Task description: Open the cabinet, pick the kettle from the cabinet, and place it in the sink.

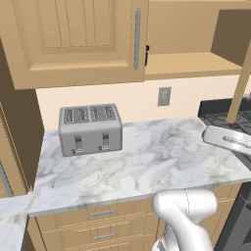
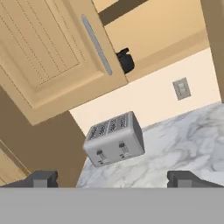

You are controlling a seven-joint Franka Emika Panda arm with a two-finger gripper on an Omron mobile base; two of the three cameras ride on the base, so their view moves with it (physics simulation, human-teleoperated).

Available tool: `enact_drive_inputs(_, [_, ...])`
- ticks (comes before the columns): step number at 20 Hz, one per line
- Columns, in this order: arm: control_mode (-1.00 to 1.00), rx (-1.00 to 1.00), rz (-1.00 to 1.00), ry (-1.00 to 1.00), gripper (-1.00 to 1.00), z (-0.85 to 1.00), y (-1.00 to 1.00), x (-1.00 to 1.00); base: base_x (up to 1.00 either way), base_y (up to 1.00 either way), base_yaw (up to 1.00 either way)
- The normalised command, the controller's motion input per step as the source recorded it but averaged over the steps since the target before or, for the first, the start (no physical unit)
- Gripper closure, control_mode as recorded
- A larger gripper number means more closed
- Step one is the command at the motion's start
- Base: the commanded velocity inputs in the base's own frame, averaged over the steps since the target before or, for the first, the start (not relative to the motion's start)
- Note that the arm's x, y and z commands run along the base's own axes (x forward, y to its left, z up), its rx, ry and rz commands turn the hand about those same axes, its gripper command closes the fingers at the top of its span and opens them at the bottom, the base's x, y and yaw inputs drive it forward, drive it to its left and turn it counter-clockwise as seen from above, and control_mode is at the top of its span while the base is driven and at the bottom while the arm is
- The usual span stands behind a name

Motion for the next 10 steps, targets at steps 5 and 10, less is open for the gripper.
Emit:
enact_drive_inputs(5, [-1.00,0.06,-0.25,-0.02,-1.00,0.03,0.36,0.33,0.00,0.00,0.00])
enact_drive_inputs(10, [-1.00,0.11,-0.23,-0.01,-1.00,0.03,0.17,0.40,0.00,0.00,0.00])
